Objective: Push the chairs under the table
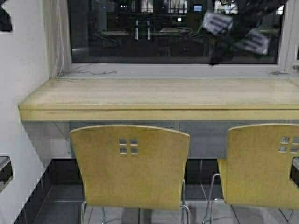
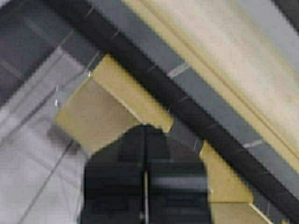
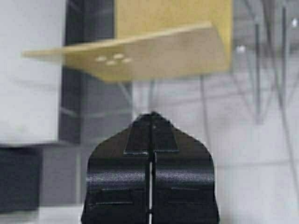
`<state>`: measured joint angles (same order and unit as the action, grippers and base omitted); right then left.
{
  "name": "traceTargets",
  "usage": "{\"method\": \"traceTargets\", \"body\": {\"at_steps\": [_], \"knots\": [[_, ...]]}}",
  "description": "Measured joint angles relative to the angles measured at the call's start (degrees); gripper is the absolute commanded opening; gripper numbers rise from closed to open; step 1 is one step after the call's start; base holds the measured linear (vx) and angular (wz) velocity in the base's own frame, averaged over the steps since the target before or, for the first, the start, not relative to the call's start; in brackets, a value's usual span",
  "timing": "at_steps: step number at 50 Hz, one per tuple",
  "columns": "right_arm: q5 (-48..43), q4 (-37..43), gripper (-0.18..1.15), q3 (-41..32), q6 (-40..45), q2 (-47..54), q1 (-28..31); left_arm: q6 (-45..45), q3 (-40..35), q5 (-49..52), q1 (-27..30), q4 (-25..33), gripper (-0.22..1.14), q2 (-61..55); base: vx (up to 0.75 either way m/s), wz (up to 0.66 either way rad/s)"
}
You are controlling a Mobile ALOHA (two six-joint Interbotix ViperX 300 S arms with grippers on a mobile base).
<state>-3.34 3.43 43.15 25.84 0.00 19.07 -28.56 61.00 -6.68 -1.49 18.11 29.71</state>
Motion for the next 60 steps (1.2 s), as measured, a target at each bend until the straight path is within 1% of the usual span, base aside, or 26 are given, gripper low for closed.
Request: {"method": "traceTargets", "body": {"at_steps": [9, 16, 25, 31, 35, 38, 40, 43, 46, 49, 55, 58, 60], "knots": [[-0.8, 0.1, 0.05, -0.3, 1.3, 1.7, 0.7, -0.4, -3.7, -0.6, -4.6, 1.2, 0.03, -8.4, 0.16, 0.07], [-1.2, 0.1, 0.05, 0.2, 1.9, 1.7, 1.1, -1.1, -6.6, -1.2, -5.2, 3.0, 0.03, -13.6, 0.2, 0.11], [-1.3, 0.2, 0.05, 0.6, 2.2, 1.6, 0.4, -1.9, -7.2, -2.4, -6.4, 8.2, 0.03, -19.2, 0.24, 0.08], [-1.4, 0.5, 0.05, 0.6, 2.9, 1.9, 0.3, -2.7, -7.2, -2.3, -9.3, 11.2, 0.04, -21.8, 0.22, 0.09], [-1.4, 2.5, 0.07, 1.5, 4.6, 2.5, 0.4, -3.6, -7.2, -1.9, -11.6, 14.1, 0.05, -23.4, 0.21, 0.08], [-1.3, 4.2, 0.08, 2.3, 6.1, 3.2, 0.4, -4.1, -7.2, -1.8, -13.2, 16.1, 0.08, -24.7, 0.2, 0.06], [-1.3, 5.3, 0.11, 2.8, 6.9, 3.9, 0.4, -4.1, -7.2, -1.7, -13.9, 17.0, 0.12, -25.8, 0.2, 0.05], [-1.3, 6.2, 0.16, 3.3, 7.9, 5.1, 0.4, -4.2, -7.3, -1.2, -14.6, 18.1, 0.21, -27.4, 0.19, -0.03], [-1.2, 6.9, 0.26, 3.7, 9.1, 6.6, 0.4, -4.2, -7.3, -0.4, -15.1, 18.9, 0.32, -29.1, 0.18, -0.02], [-1.1, 7.6, 0.4, 4.0, 10.3, 8.2, 0.4, -4.3, -7.4, 0.4, -15.7, 19.8, 0.45, -30.7, 0.19, -0.08], [-0.7, 10.3, 0.74, 3.6, 11.7, 10.8, 2.3, -4.3, -7.4, 1.0, -16.3, 21.5, 0.68, -32.7, 0.18, -0.12], [0.1, 12.5, 0.88, 3.1, 12.0, 11.5, 2.9, -4.4, -7.1, 1.0, -16.6, 22.3, 0.77, -33.2, 0.15, -0.14], [0.8, 14.0, 0.94, 2.8, 12.1, 12.0, 3.1, -4.4, -6.7, 1.1, -16.9, 23.1, 0.8, -33.4, 0.16, -0.12]]}}
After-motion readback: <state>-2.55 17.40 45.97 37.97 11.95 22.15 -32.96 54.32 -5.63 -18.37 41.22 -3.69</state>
